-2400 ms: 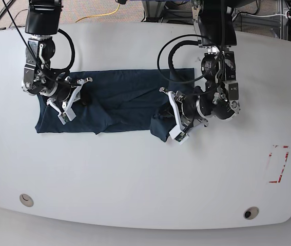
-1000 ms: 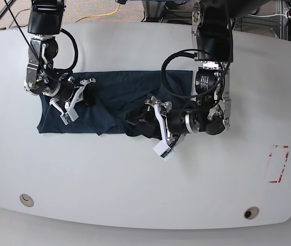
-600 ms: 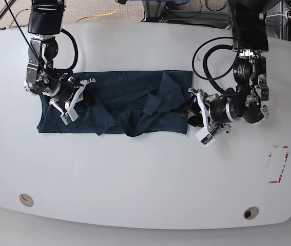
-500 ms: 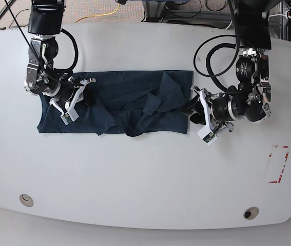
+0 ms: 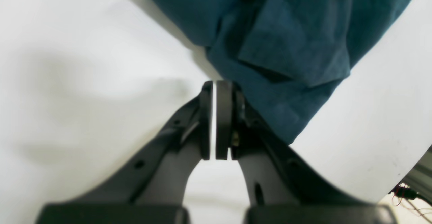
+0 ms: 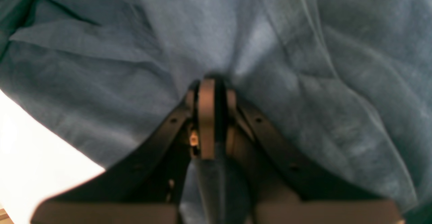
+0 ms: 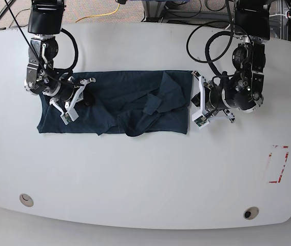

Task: Layout the t-shirt on the table in an organized manner, then fold the t-shirt properly
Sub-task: 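Drag the held end with the left gripper toward the right gripper, then lay the folded end down and hold it with the left gripper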

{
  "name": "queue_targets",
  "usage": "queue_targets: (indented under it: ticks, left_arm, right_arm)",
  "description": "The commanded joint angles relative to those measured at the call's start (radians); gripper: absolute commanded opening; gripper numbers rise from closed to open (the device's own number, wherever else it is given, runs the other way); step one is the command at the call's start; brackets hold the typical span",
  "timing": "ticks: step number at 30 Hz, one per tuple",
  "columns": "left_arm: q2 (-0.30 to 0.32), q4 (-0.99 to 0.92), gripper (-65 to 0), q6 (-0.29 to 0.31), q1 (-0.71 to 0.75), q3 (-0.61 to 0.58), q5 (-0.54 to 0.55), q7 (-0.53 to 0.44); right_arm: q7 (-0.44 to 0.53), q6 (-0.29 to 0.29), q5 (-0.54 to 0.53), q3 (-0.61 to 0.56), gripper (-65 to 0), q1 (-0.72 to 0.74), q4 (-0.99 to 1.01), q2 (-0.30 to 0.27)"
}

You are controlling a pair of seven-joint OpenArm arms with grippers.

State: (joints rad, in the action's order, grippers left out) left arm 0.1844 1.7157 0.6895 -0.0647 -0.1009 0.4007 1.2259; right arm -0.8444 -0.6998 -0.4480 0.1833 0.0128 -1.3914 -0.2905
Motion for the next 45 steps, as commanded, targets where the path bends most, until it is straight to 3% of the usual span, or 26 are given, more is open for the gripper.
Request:
queue_targets:
  ticks: [1, 11, 17, 30, 39, 45]
  left_arm:
    - [-0.029, 0.017, -65.0, 0.000, -0.019, -0.015, -0.015, -0.021]
    - [-0.135, -0.053, -65.0, 0.000, -0.027, -0.020, -0.113, -0.021]
    - [-0.191, -0.065, -65.0, 0.000, -0.028, -0.027, -0.110, -0.021]
    - [-0.279, -0.010, -65.0, 0.006, -0.054, -0.176, -0.073, -0.021]
    - [-0.280, 0.031, -65.0, 0.006, -0.056, -0.181, -0.030, -0.021]
    - [-0.225, 0.031, -65.0, 0.006, -0.056, -0.121, -0.036, -0.021]
  right_arm:
    - [-0.039, 0.002, 0.030, 0.000, -61.0, -0.003, -0.006, -0.006]
    - [-0.039, 0.002, 0.030, 0.000, -61.0, -0.001, -0.006, -0.006]
    - [-0.039, 0.002, 0.030, 0.000, -61.0, -0.001, -0.006, -0.006]
    - [-0.039, 0.002, 0.030, 0.000, -61.0, -0.001, -0.006, -0.006]
    - [-0.039, 0.002, 0.030, -0.001, -61.0, -0.001, -0.006, -0.005]
    - [-0.039, 0.002, 0.030, 0.000, -61.0, 0.000, -0.006, -0.005]
